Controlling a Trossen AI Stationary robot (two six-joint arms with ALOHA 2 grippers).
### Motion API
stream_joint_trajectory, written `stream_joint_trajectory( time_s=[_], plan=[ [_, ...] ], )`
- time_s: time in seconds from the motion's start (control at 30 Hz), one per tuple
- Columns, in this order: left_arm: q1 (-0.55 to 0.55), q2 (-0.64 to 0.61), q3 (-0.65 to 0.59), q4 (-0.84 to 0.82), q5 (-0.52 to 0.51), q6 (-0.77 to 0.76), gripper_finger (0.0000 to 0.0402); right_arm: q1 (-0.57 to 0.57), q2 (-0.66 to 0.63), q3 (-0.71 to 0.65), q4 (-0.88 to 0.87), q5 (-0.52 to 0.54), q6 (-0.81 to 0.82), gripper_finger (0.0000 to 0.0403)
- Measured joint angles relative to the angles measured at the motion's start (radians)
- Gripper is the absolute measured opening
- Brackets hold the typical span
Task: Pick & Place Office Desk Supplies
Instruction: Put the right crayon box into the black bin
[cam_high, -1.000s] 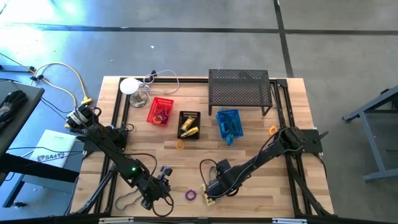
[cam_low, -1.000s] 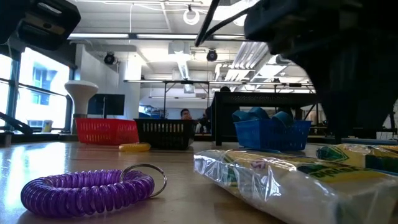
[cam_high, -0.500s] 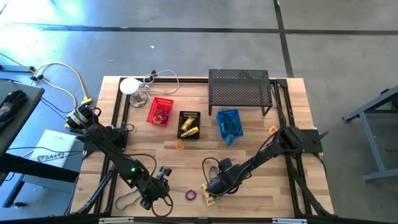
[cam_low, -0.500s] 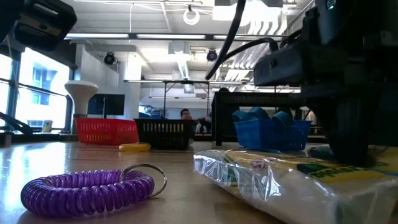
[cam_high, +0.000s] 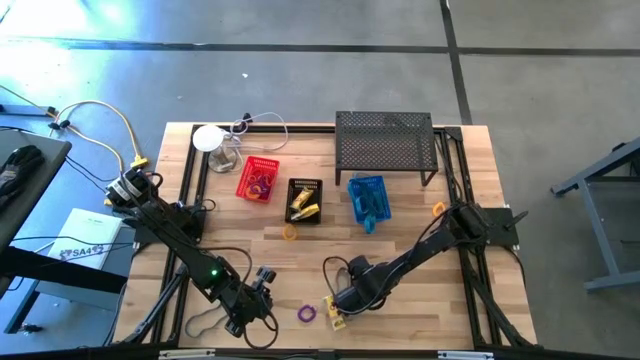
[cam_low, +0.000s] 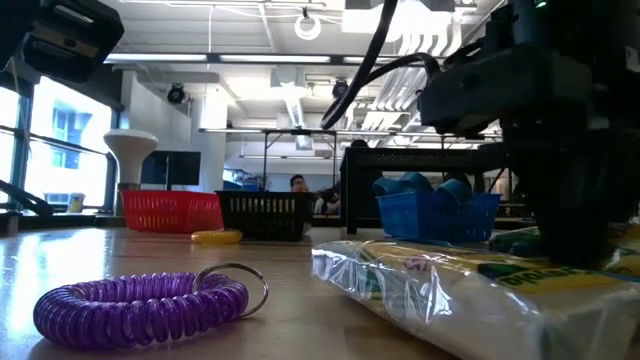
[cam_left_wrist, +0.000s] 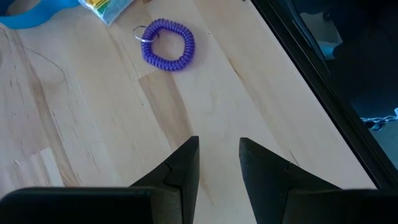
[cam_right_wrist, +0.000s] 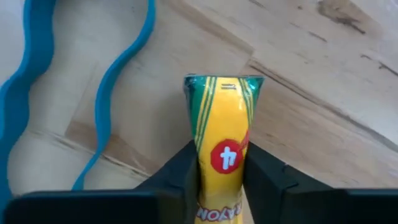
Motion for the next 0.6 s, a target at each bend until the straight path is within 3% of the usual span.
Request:
stream_joint_trajectory(
  time_s=[0.3, 0.47, 0.6],
  plan=[
    [0.0, 0.0, 0.0, 0.058, -0.043, 0.051, 0.0108, 0.038, -0.122, 0.002, 0.092, 0.106, -0.059, 0.0055],
    [0.002, 0.0, 0.0, 0.229, -0.09, 0.219, 0.0108, 0.059, -0.179, 0.002, 0.383, 0.149, -0.238, 0.0058],
    [0.014, 0.0, 0.0, 0.432, -0.109, 0.374, 0.0108, 0.059, -0.17, 0.001, 0.685, 0.077, -0.443, 0.0059]
  ],
)
